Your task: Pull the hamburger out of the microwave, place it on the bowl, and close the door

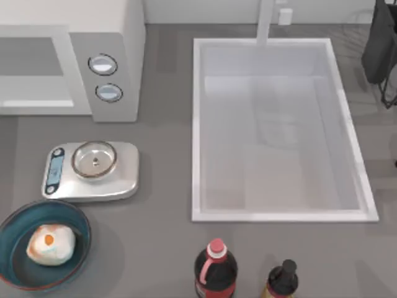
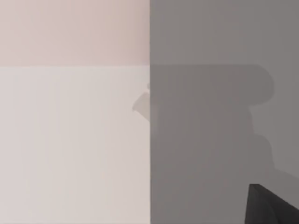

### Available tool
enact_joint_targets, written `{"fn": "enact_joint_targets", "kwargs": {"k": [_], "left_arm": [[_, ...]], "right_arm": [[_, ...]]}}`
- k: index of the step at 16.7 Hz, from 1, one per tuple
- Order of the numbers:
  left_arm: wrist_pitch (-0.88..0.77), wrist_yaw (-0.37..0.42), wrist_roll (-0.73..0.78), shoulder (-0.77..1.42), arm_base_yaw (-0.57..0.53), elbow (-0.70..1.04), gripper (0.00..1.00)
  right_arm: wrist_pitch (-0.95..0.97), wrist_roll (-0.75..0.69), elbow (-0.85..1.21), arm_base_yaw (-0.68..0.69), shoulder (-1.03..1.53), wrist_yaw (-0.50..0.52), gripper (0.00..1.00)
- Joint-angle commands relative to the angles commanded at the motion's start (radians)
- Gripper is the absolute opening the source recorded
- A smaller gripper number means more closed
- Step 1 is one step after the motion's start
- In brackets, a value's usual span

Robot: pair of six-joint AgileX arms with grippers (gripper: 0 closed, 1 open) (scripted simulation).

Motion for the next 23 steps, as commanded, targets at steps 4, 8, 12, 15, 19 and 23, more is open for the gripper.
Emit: {"fn": "enact_joint_targets", "kwargs": {"k": [4,8,12,15,19,23], "left_arm": [[0.075,-0.05,-0.1,-0.151,-0.095,-0.18,0.0],[0.138,-0.089,-0.183,-0.27,-0.172,-0.309,0.0],[0.139,-0.088,-0.187,-0.271,-0.172,-0.313,0.0],[0.146,-0.109,-0.217,-0.299,-0.205,-0.335,0.0],[0.171,-0.188,-0.33,-0.407,-0.333,-0.418,0.0],[0.201,-0.279,-0.46,-0.529,-0.481,-0.514,0.0]], "right_arm": [[0.0,0.0,0.0,0.0,0.0,0.0,1.0],[0.0,0.0,0.0,0.0,0.0,0.0,1.0],[0.0,0.0,0.0,0.0,0.0,0.0,1.0],[0.0,0.0,0.0,0.0,0.0,0.0,1.0],[0.0,0.0,0.0,0.0,0.0,0.0,1.0],[0.0,0.0,0.0,0.0,0.0,0.0,1.0]]}}
